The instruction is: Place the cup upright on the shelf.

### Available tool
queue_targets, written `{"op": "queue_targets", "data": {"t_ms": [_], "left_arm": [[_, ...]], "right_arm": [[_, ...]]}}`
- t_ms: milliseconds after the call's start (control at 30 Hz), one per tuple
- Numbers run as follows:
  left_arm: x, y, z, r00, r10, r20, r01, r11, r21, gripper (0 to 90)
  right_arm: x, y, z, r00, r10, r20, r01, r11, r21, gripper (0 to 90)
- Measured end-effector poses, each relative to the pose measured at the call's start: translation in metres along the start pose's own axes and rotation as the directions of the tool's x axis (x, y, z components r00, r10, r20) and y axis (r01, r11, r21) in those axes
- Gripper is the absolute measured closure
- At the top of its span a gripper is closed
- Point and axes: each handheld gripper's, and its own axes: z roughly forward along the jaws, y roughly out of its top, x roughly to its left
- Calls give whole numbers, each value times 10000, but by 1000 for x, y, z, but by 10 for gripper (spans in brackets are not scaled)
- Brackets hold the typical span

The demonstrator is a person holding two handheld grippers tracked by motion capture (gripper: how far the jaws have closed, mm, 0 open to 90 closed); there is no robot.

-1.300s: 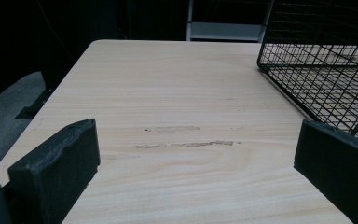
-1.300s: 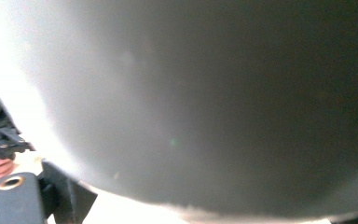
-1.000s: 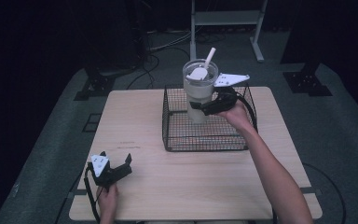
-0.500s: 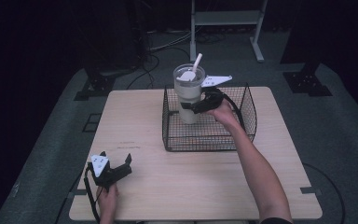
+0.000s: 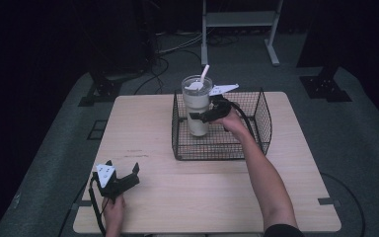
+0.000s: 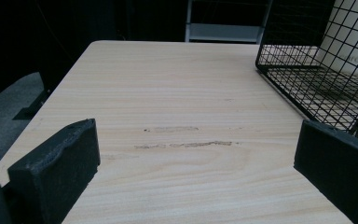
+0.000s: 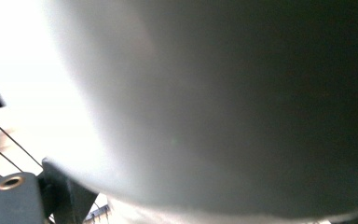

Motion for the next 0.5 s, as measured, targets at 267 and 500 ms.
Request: {"op": "queue_targets", "data": {"t_ms": [267, 500], "left_arm": [[0, 0, 0, 10000, -46, 3, 46, 10000, -14, 0], [0, 0, 0, 10000, -49, 4, 49, 10000, -24, 0]], "right_arm": [[-5, -10, 11, 10000, -23, 64, 20, 9985, 553, 93], [-6, -13, 13, 9994, -290, 172, 278, 9976, 629, 93]]}}
